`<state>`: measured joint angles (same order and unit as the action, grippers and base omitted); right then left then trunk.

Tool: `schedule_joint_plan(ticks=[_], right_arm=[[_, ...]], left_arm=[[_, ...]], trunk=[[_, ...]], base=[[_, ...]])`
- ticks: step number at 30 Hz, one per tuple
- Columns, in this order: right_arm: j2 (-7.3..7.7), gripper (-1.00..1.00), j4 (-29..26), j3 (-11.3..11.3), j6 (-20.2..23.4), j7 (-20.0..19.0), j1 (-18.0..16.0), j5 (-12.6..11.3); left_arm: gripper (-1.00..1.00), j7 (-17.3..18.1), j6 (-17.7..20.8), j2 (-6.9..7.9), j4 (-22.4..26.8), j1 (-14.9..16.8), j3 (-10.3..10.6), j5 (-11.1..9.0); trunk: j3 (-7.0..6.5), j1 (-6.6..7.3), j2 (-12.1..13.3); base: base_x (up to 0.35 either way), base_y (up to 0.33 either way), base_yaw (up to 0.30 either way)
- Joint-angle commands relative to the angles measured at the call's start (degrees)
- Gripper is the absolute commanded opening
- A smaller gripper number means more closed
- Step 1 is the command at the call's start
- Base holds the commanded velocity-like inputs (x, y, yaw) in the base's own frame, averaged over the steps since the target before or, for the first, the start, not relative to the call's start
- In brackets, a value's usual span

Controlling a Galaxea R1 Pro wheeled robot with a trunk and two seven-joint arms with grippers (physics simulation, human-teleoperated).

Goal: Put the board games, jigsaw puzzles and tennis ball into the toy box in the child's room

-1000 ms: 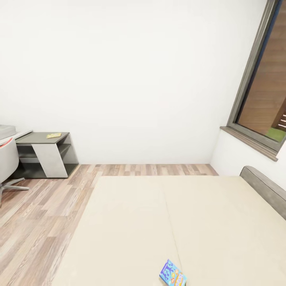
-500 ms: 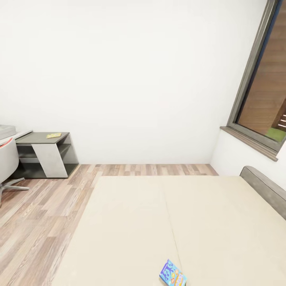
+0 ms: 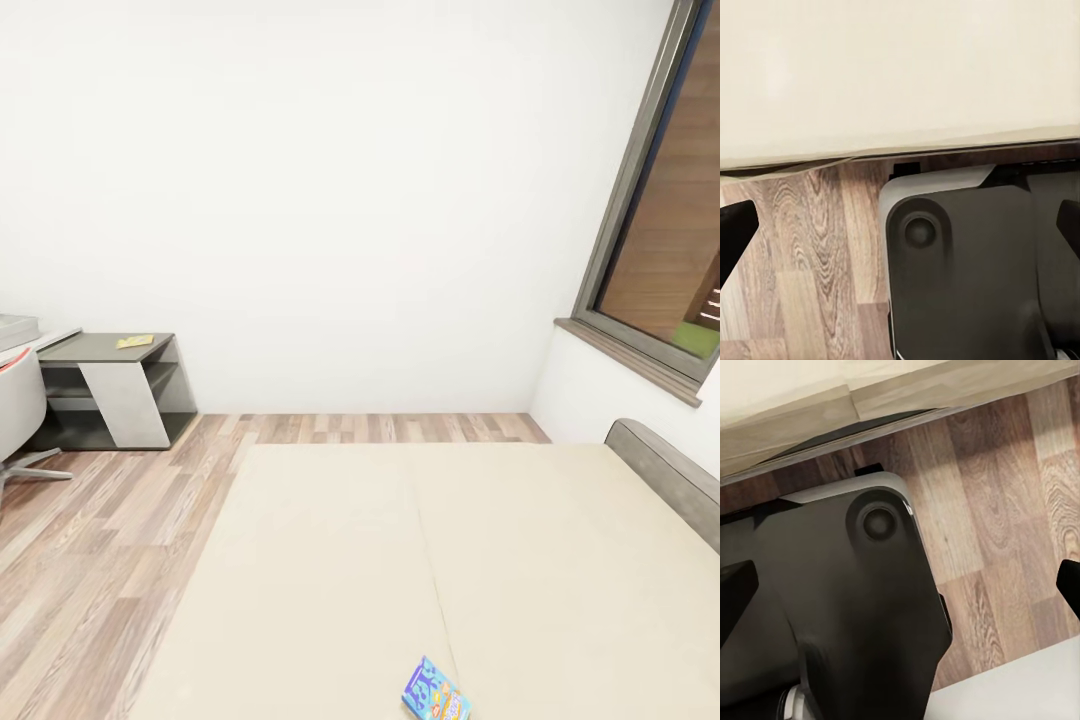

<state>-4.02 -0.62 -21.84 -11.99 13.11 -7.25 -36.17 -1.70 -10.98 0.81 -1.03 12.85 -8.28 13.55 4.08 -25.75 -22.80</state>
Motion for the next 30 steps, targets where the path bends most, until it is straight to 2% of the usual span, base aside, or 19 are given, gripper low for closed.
schedule_joint_plan(ticks=[1,30], right_arm=[[-0.02,1.00,0.0,-0.5,-0.1,0.2,0.0,-0.5],[0.33,1.00,0.0,-0.5,-0.2,0.2,0.1,-0.4]], left_arm=[[1.00,-0.2,-0.3,0.02,-0.1,0.1,-0.5,0.6],[1.00,-0.1,-0.3,0.02,-0.1,0.1,-0.5,0.6]], trunk=[[0.13,-0.03,-0.1],[0.13,-0.03,-0.1]], base=[[0.001,0.000,0.000],[0.000,0.000,0.000]])
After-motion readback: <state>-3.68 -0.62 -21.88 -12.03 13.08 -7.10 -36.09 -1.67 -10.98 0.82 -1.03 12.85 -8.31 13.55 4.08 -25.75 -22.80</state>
